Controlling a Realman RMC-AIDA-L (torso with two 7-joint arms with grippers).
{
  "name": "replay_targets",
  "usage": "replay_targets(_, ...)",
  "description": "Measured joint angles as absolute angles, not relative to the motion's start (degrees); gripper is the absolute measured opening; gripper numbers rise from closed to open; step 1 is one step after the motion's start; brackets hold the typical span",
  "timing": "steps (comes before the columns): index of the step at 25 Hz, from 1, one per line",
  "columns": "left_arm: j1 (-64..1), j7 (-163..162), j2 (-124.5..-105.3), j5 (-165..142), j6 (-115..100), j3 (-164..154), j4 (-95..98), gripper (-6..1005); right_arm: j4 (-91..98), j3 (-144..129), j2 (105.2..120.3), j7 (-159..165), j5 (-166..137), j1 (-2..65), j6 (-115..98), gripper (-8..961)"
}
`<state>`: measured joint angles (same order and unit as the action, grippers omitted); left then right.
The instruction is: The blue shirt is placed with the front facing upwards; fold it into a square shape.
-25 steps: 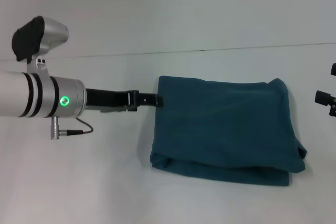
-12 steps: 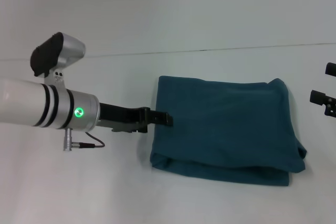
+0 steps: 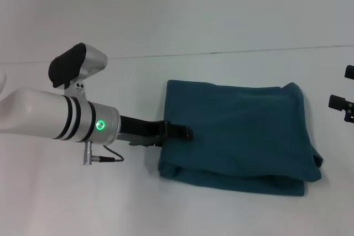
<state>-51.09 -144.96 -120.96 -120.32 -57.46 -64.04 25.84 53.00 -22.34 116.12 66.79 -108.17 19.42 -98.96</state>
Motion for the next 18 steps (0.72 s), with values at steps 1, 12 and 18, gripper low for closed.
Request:
replay_targets(1,-51.1,-145.0,-121.0,-120.3,-57.2,-64.1,25.8,860,53.0,-22.3,116.08,66.8,-108.2,19.4,-99.0,766)
replay_targets(12,-50.4,-143.9,-121.63,-120.3,-55.4,-65.5,25.9,812,53.4,-22.2,116.25,66.1,-108.1,19.5,-98.9,765)
replay_targets(18,-50.0,-143.5,-121.78,-120.3,-55.4,-65.7,26.5,490,53.4,-22.2,116.28,66.1,-108.1,19.8,-98.6,765)
